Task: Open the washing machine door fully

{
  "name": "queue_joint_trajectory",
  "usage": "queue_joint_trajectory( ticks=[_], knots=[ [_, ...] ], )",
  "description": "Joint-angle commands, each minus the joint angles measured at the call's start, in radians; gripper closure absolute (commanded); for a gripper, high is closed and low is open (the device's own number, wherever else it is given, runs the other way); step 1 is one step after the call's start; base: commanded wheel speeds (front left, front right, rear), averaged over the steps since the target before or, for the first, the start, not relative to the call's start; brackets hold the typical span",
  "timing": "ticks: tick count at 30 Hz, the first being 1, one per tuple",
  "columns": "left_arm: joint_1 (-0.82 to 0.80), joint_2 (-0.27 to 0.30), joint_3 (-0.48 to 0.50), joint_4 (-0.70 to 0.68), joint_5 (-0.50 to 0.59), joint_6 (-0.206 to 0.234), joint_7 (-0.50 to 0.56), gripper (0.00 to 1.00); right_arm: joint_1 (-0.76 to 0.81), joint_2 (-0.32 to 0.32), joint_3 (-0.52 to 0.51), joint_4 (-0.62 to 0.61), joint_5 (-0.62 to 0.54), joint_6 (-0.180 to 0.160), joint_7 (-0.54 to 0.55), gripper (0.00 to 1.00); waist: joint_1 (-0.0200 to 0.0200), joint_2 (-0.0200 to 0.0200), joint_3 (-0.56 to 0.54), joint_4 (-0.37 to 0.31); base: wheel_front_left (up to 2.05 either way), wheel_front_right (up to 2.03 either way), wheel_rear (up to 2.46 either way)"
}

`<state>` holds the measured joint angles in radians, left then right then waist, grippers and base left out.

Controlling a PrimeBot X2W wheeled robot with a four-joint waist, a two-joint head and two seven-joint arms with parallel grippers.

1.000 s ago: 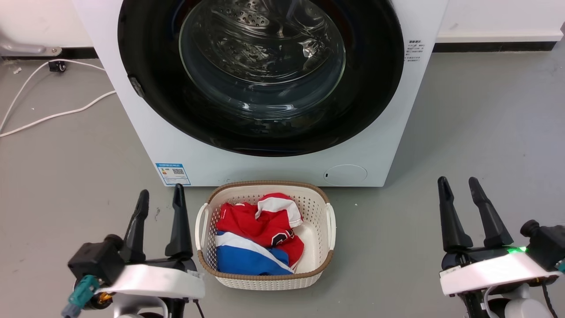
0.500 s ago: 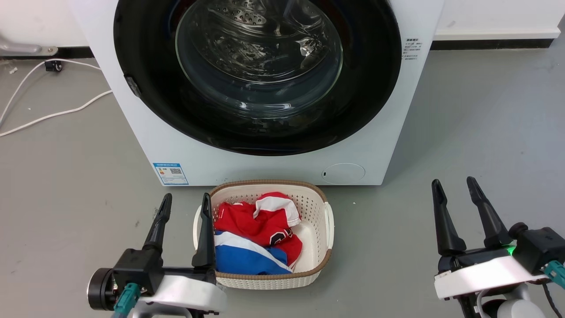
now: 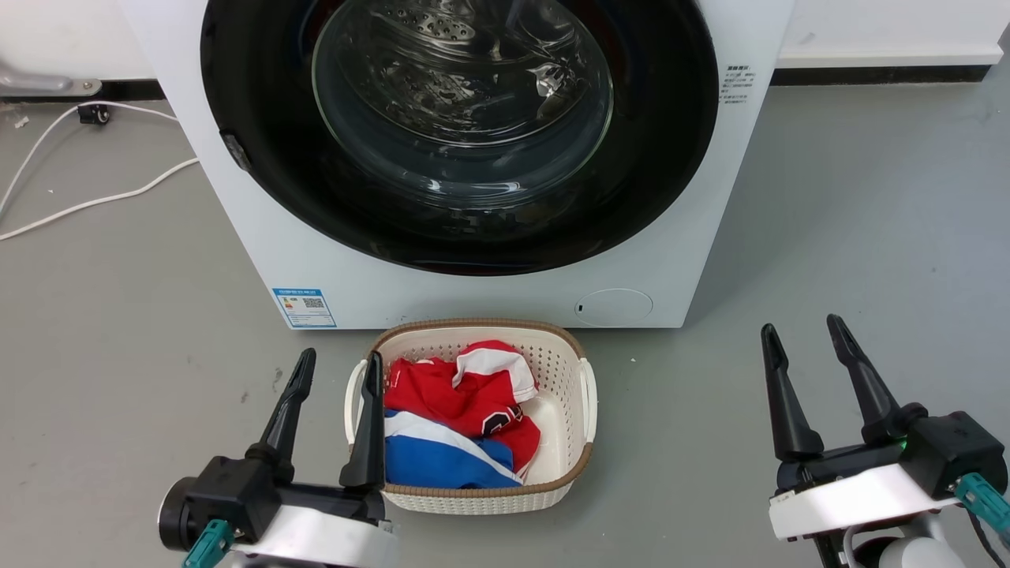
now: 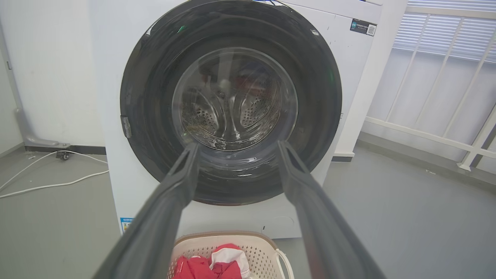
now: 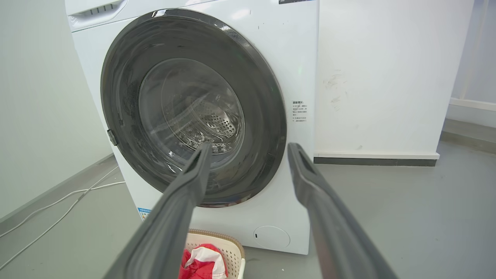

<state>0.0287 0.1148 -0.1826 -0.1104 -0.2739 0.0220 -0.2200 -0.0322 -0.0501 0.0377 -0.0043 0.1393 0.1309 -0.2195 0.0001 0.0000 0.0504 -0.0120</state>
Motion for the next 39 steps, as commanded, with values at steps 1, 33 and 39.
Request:
queue_joint_trajectory(
  ticks=[1,33,39],
  knots=[
    [0.008,-0.011,0.016,-0.002,0.027,-0.018,-0.009,0.0,0.007,0.0,0.0,-0.009,-0.017,0.0,-0.01,0.0,-0.0001,0.0,0.001,0.0,0.0,0.0,0.0],
    [0.038,-0.065,0.113,0.105,0.079,-0.148,-0.046,0.0,0.016,0.0,0.029,0.055,-0.04,0.0,-0.047,0.0,-0.0001,0.0,0.003,-0.005,0.0,0.0,0.0],
    [0.037,-0.065,0.111,0.107,0.078,-0.15,-0.046,0.0,0.012,0.0,0.029,0.059,-0.032,0.0,-0.047,0.0,-0.0001,0.0,0.006,-0.003,0.0,0.0,0.0]
  ],
)
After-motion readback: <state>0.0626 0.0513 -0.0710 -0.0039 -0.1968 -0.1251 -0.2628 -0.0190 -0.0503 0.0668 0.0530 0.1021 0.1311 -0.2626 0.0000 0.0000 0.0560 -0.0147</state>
